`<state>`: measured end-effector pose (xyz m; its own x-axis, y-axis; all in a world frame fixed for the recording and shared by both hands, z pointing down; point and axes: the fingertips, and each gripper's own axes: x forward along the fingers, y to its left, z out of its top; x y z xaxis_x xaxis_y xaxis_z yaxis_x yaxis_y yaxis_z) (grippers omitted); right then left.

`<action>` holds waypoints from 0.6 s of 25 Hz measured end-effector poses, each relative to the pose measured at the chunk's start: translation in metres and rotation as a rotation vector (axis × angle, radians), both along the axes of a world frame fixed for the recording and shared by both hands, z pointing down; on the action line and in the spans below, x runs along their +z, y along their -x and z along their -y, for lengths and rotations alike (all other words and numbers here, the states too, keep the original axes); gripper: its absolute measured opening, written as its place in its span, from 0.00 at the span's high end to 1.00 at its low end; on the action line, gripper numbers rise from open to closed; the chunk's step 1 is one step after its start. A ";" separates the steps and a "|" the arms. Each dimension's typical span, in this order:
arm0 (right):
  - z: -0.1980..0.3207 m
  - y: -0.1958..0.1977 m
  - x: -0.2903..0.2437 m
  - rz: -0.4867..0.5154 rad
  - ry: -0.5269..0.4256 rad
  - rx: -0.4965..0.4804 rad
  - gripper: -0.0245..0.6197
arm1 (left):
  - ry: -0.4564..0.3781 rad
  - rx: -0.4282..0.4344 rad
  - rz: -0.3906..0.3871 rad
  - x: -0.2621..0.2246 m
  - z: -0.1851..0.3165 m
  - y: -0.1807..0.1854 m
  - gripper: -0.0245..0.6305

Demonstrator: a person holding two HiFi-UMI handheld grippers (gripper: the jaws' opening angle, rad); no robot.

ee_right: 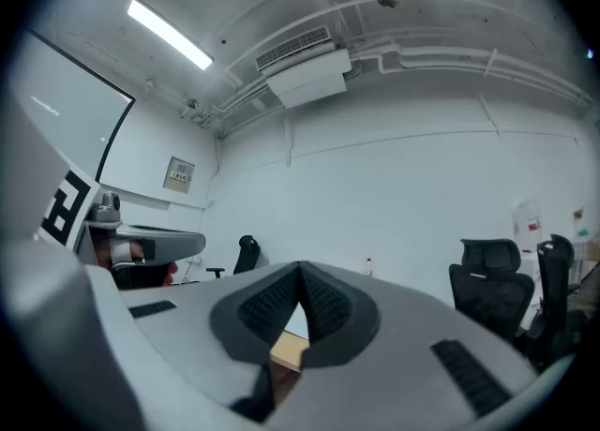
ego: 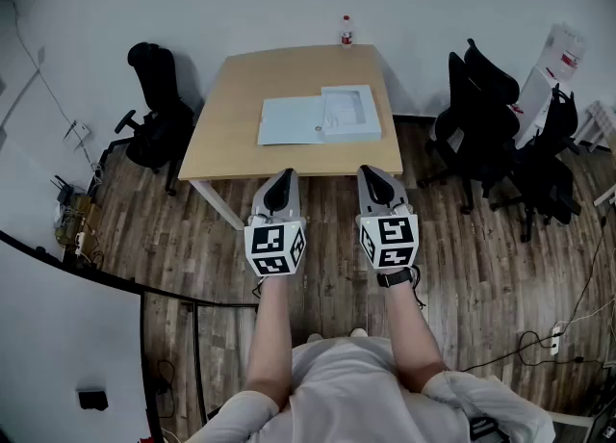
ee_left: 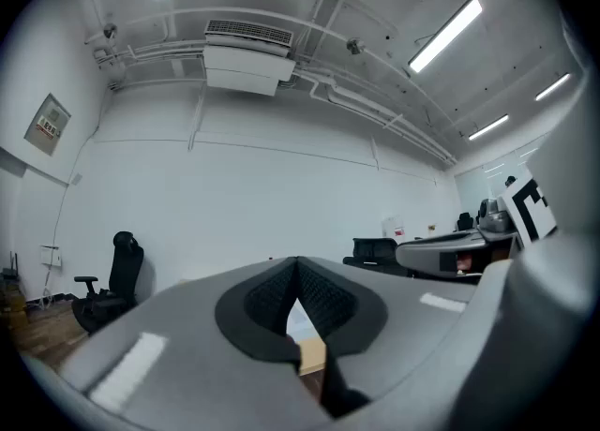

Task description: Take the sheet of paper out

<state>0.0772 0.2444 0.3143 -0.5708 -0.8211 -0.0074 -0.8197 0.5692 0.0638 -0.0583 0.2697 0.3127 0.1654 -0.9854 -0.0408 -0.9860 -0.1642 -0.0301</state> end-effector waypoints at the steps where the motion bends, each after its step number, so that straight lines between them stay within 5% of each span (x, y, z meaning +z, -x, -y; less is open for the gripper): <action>1: -0.001 -0.002 -0.001 -0.001 -0.002 -0.004 0.94 | -0.001 0.002 -0.003 0.000 0.000 -0.003 0.95; 15: -0.004 -0.042 -0.006 0.009 -0.009 -0.011 0.94 | -0.006 0.009 -0.010 -0.005 -0.003 -0.050 0.95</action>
<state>0.1191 0.2481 0.3081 -0.5793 -0.8149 -0.0198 -0.8142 0.5773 0.0616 -0.0082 0.2726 0.3075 0.1740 -0.9835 -0.0488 -0.9847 -0.1732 -0.0215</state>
